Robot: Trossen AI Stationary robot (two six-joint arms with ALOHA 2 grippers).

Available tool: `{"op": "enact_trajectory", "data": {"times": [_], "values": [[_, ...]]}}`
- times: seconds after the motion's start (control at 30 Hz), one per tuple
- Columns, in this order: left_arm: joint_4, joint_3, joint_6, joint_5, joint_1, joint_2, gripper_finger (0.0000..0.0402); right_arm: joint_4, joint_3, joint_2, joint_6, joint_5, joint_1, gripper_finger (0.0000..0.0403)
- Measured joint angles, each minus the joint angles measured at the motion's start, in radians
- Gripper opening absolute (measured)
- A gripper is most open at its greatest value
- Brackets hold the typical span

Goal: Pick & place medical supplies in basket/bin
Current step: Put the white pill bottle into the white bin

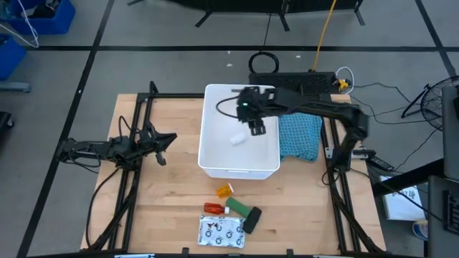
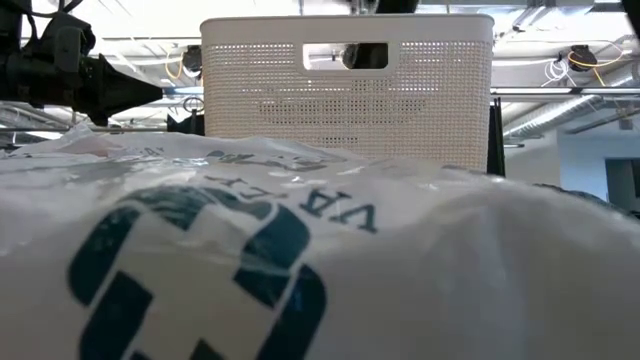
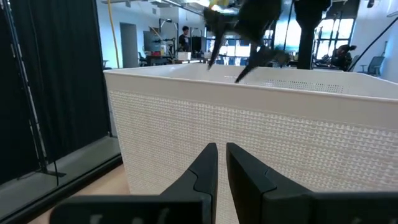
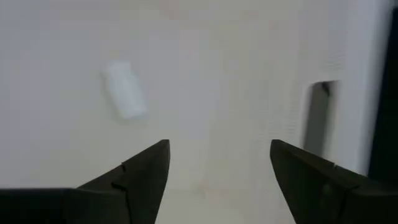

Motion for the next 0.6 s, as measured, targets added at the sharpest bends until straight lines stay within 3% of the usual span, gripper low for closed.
{"op": "enact_trajectory", "data": {"times": [0.13,0.4,0.53,0.6], "values": [[0.0,0.0,-0.001,0.0,0.0,0.0,0.0035,0.002,0.0,-0.155,0.103,-0.014,0.08,0.0248],[-0.01,0.0,-0.008,0.0,0.0,0.0,0.0035,-0.001,-0.015,-0.418,0.323,-0.312,0.293,0.0141],[-0.013,0.001,-0.031,0.0,0.0,0.0,0.0035,0.049,-0.123,-0.538,0.371,-0.305,0.43,0.0061],[-0.013,0.001,-0.034,0.0,0.0,0.0,0.0035,0.121,-0.22,-0.603,0.378,-0.243,0.499,0.0022]]}}
